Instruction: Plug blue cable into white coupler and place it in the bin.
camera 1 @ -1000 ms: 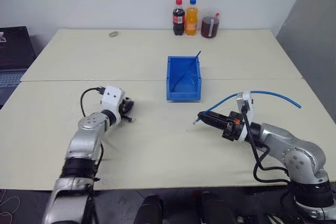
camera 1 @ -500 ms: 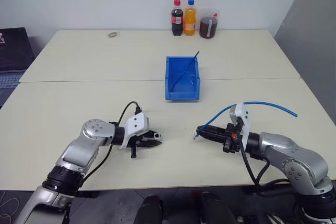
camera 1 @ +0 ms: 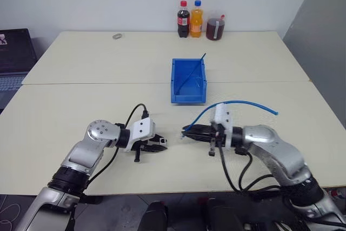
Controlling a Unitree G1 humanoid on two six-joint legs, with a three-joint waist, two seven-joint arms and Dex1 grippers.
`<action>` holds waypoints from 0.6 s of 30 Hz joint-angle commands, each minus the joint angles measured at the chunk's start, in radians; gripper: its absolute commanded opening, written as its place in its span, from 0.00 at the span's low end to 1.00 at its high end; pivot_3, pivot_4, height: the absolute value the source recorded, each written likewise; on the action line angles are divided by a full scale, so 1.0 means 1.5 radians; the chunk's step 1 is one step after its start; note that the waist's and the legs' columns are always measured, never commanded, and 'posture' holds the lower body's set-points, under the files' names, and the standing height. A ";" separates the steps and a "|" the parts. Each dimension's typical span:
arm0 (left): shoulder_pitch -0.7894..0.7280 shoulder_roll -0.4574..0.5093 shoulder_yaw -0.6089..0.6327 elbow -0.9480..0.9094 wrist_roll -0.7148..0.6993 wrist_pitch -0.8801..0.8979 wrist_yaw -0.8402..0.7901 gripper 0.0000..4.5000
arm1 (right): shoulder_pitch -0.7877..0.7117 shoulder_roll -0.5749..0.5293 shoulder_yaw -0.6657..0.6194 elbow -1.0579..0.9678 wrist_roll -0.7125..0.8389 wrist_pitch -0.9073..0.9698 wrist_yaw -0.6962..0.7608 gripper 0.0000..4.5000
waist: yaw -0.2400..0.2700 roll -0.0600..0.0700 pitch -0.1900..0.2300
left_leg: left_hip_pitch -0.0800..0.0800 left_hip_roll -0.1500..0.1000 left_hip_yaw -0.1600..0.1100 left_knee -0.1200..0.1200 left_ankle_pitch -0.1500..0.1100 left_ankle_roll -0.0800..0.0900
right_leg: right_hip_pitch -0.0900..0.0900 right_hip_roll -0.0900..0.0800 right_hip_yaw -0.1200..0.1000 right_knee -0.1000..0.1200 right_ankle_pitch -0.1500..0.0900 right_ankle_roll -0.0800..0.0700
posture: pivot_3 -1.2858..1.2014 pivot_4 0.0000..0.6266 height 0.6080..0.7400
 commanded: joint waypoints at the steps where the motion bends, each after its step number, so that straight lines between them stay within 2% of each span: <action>1: 0.010 0.005 -0.026 0.006 0.010 0.012 -0.030 0.18 | -0.017 0.021 0.020 0.026 -0.036 -0.051 0.021 0.01 | 0.000 0.000 0.000 | 0.000 0.000 0.000 0.000 0.000 0.000 | 0.000 0.000 0.000 0.000 0.000 0.000 | 0.52 0.24 1.00; 9: 0.009 0.010 -0.030 0.003 0.016 0.014 -0.050 0.18 | -0.053 0.081 0.053 0.064 -0.096 -0.048 0.005 0.01 | 0.000 0.000 0.000 | 0.000 0.000 0.000 0.000 0.000 0.000 | 0.000 0.000 0.000 0.000 0.000 0.000 | 0.52 0.24 1.00; 18: 0.007 0.001 -0.033 0.012 0.021 0.015 -0.041 0.18 | -0.065 0.089 0.076 0.077 -0.153 -0.033 0.001 0.01 | -0.001 0.000 0.000 | 0.000 0.000 0.000 0.000 0.000 0.000 | 0.000 0.000 0.000 0.001 0.000 0.000 | 0.52 0.24 1.00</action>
